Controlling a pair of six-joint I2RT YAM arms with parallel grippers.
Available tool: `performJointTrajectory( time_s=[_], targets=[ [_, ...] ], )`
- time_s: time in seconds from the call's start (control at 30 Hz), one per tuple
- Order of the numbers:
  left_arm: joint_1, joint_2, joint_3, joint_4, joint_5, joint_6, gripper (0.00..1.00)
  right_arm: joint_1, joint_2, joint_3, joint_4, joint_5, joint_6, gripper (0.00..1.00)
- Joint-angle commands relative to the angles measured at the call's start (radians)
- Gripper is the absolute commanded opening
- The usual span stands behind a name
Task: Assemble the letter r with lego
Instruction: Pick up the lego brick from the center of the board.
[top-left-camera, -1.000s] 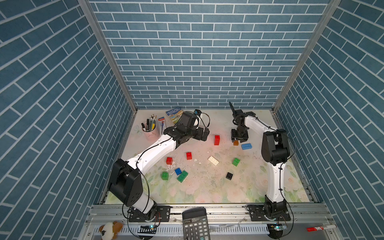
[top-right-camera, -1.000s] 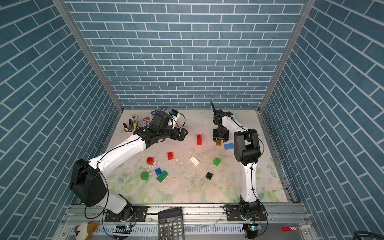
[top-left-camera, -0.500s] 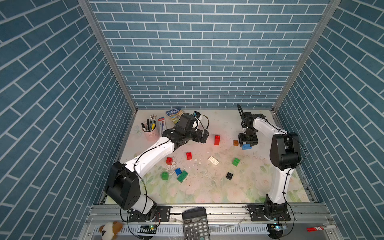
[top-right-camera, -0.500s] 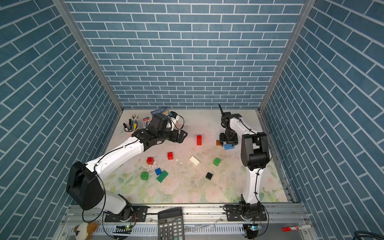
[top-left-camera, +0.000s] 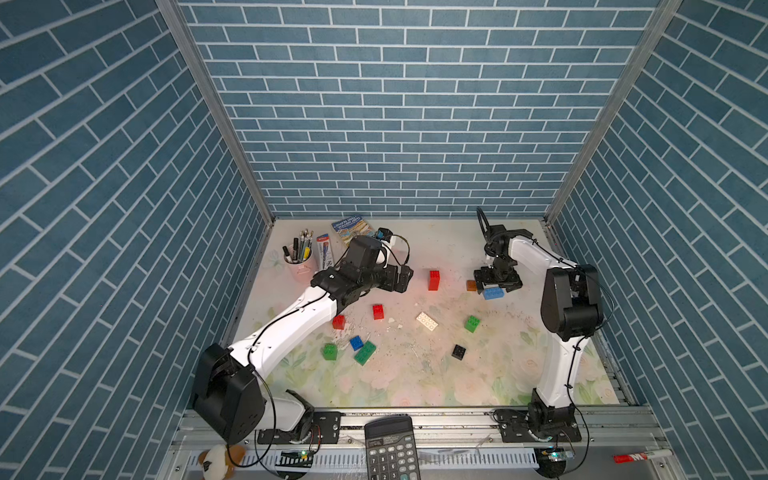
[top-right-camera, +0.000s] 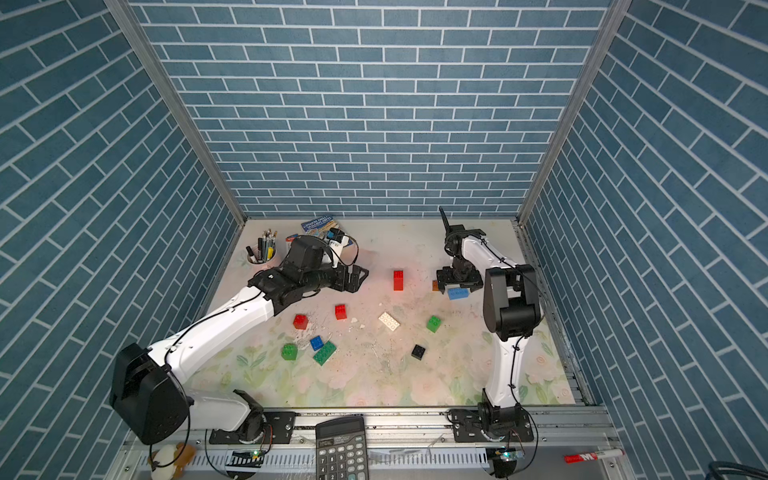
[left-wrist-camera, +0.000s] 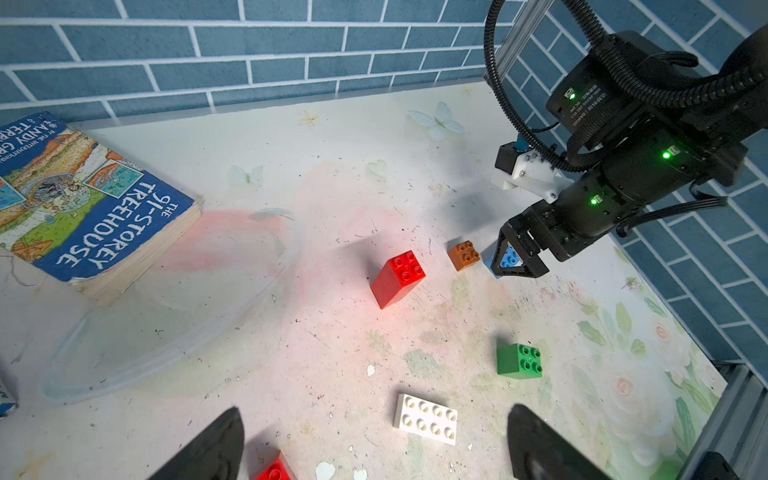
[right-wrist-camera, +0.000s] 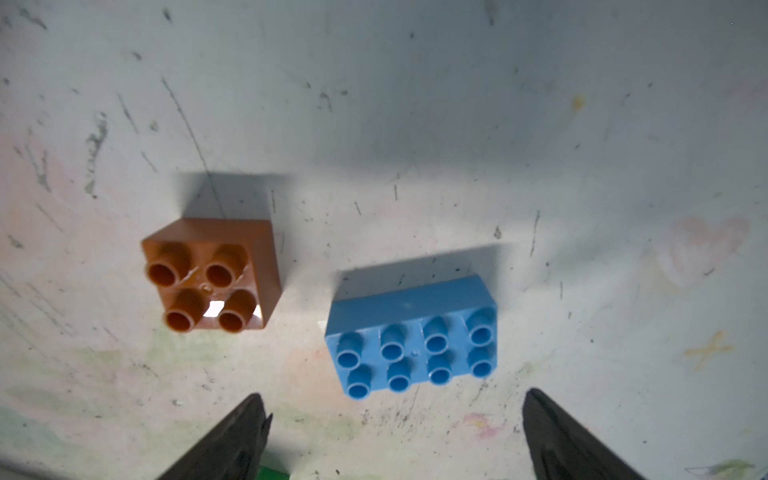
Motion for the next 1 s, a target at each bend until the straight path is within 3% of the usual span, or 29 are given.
performJointTrajectory(
  time_s=[0.0,0.97],
  targets=[
    [0.000,-0.018,-0.011,0.012,0.002,-0.011,1.00,-0.015,-0.005,0.004,0.009,0.011,-0.038,0.95],
    [0.002,0.008,0.019,-0.008,-0.003,0.043,0.99,-0.017,0.029,-0.059,0.087,-0.042,-0.006,0.81]
  ],
)
